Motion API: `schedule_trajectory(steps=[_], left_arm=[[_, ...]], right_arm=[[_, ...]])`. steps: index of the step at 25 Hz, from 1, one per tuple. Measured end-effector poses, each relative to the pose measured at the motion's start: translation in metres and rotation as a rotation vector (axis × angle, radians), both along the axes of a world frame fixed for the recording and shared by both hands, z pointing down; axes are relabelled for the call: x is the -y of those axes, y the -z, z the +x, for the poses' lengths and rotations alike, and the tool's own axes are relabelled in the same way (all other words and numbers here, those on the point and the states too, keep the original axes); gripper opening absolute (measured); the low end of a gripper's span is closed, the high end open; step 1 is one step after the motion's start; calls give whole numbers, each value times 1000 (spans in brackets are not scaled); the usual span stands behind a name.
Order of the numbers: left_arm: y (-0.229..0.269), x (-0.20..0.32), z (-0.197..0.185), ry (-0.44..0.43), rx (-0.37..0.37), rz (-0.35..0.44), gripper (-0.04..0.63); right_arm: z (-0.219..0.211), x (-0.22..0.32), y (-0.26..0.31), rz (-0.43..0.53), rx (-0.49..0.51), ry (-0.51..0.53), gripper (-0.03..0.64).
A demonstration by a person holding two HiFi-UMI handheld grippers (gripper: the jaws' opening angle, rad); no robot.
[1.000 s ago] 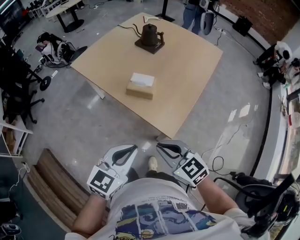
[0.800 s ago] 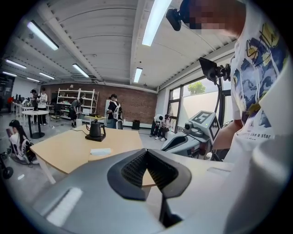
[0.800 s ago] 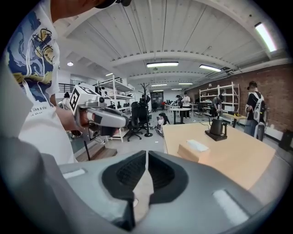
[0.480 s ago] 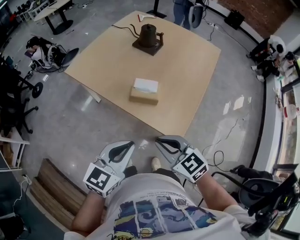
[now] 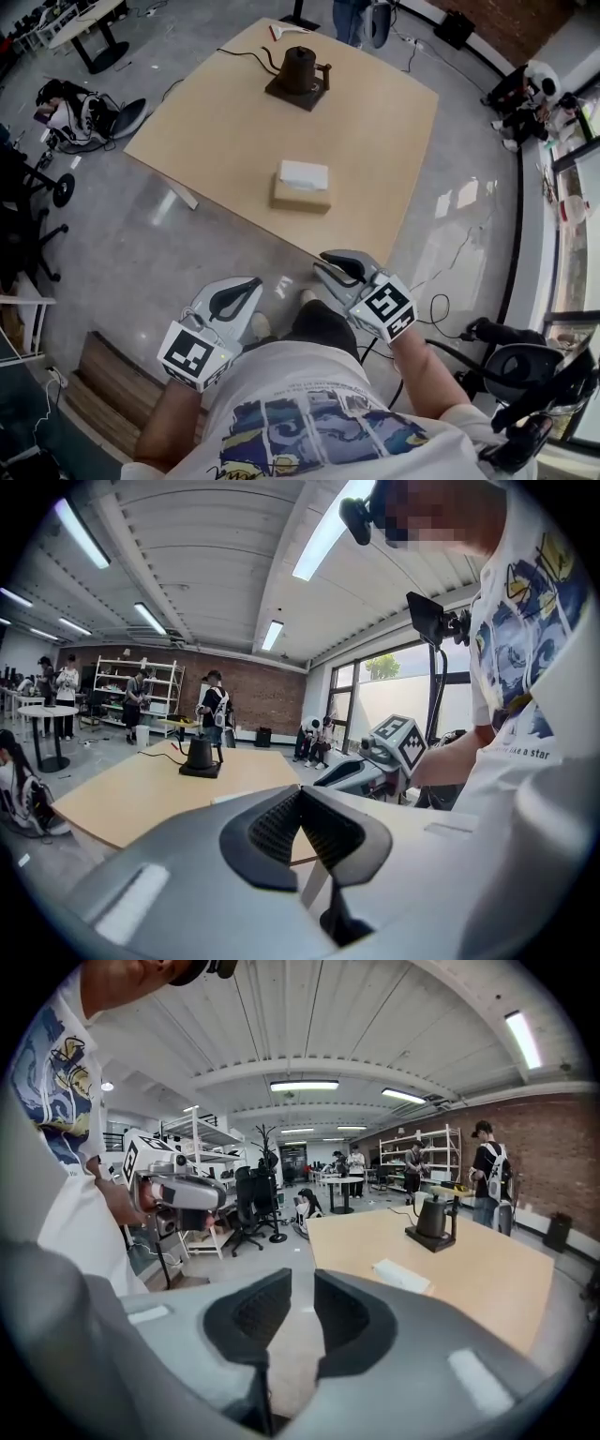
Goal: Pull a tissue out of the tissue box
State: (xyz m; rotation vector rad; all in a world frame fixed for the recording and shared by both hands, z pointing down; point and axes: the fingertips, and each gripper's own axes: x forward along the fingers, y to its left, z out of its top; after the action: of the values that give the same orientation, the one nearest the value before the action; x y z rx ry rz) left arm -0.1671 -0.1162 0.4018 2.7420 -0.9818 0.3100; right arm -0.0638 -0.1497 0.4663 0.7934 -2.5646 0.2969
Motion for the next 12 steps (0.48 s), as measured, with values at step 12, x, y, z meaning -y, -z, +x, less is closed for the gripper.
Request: schedule_trajectory(steps=[12], left_arm=[[12, 47, 19, 94, -23, 20, 3]], right_arm=[[53, 127, -32, -15, -101, 12, 116]])
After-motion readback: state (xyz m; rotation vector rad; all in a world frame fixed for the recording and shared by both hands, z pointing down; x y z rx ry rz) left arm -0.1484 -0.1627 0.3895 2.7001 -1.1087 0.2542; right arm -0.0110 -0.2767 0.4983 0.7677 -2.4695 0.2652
